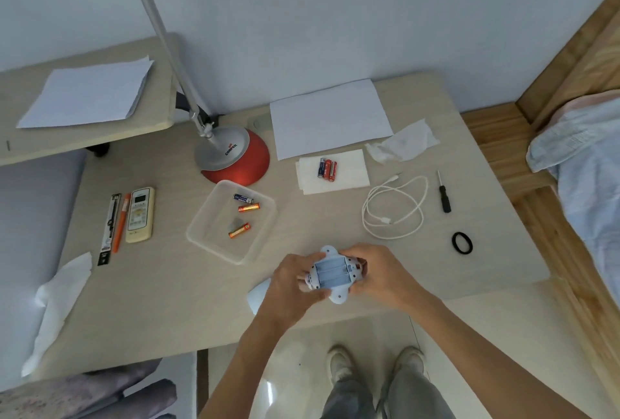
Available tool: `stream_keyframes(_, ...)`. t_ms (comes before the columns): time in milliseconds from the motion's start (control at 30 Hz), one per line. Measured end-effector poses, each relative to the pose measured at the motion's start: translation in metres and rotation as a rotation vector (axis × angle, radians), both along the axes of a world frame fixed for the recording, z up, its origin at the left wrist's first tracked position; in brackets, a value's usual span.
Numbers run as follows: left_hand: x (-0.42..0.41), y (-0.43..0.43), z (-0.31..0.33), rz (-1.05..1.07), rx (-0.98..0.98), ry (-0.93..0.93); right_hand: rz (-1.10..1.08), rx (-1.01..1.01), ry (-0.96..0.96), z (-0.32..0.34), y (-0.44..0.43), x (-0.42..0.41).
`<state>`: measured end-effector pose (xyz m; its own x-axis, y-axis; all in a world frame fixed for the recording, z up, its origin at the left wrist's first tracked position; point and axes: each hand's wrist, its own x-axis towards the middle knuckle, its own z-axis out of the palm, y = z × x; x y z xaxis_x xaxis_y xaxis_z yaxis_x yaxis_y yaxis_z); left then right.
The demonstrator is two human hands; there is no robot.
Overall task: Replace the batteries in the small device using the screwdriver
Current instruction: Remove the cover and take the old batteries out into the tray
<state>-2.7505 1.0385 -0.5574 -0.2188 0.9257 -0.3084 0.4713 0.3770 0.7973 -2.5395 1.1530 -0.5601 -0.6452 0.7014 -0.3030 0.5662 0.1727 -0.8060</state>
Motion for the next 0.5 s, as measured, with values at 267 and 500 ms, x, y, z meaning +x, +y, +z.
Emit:
stream_keyframes(267, -0.054, 0.049, 0.059, -0.172, 0.053, 0.463, -0.037, -0.012, 0.016, -0.001, -0.004, 0.000)
stream_keyframes(500, -0.068, 0.164, 0.067, -0.374, 0.108, 0.678, -0.038, -0.002, 0.016, -0.010, -0.006, -0.001)
